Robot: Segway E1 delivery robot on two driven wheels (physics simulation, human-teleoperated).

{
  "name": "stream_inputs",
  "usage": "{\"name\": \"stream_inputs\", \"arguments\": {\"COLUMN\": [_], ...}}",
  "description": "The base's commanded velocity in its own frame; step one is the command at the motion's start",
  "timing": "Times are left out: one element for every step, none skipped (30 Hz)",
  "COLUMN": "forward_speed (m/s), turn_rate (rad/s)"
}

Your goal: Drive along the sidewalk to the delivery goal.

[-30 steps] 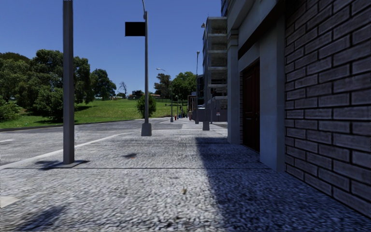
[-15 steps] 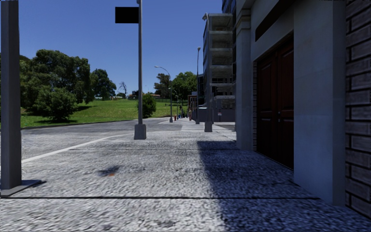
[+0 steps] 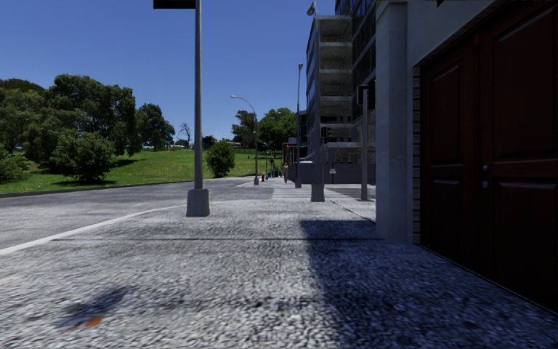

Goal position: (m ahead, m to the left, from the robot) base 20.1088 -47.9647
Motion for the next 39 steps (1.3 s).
{"name": "stream_inputs", "arguments": {"forward_speed": [2.0, 2.0, 2.0, 2.0, 2.0, 2.0, 2.0, 2.0, 2.0, 2.0, 2.0, 2.0, 2.0, 2.0, 2.0, 2.0, 2.0, 2.0, 2.0, 2.0, 2.0, 2.0, 2.0, 2.0, 2.0, 2.0, 2.0, 2.0, 2.0, 2.0, 2.0, 2.0, 2.0, 2.0, 2.0, 2.0, 2.0, 2.0, 2.0], "turn_rate": [0.0, 0.0, 0.0, 0.0, 0.0, 0.0, 0.0, 0.0, 0.0, 0.0, 0.0, 0.0, 0.0, 0.0, 0.0, 0.0, 0.0, 0.0, 0.0, 0.0, 0.0, 0.0, 0.0, 0.0, 0.0, 0.0, 0.0, 0.0, 0.0, 0.0, 0.0, 0.0, 0.0, 0.0, 0.0, 0.0, 0.0, 0.0, 0.0]}}
